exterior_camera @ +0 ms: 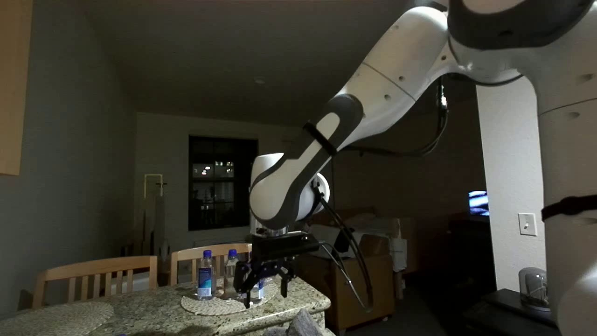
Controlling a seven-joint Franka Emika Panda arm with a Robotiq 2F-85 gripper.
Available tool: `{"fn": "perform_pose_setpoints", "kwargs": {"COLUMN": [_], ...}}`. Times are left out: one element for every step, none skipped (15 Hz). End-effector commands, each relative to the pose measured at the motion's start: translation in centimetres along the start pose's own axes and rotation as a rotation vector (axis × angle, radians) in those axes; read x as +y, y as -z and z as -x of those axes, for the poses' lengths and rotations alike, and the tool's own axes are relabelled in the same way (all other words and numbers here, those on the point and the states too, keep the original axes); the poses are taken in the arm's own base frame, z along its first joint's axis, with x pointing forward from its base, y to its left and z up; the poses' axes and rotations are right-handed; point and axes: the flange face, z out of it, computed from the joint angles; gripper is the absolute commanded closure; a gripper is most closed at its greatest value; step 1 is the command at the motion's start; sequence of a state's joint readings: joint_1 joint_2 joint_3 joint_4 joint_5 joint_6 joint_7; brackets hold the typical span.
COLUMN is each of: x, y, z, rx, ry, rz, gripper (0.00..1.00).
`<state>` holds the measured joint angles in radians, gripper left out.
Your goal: Move the grey towel to the left
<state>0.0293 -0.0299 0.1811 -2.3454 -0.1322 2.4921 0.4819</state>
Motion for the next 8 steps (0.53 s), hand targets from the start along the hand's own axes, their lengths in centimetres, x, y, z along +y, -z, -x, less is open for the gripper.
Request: {"fn": "perform_pose_setpoints", "kwargs": {"x": [0.5,1.0,1.6,2.2,2.7,3.1,3.5,4.0], "y": [-3.1,-3.6,-3.9,-4.1,-4.3,-4.3,-4.3,-4.4], "z": [-3.1,-3.6,-4.2,-4.5,-4.7,-4.8,-4.8,-4.7], "rx": [0.004,0.003,0.003,-0.003,-0.02,-0.036,-0.052,-0.069], "ry": [-0.064,-0.095,-0.122,-0.148,-0.168,-0.185,-0.192,-0.2], "rz": [0.052,0.075,0.092,0.103,0.112,0.119,0.13,0.143], "gripper": [0.0,0.0,0.0,0.0,0.0,0.0,0.0,0.0]}}
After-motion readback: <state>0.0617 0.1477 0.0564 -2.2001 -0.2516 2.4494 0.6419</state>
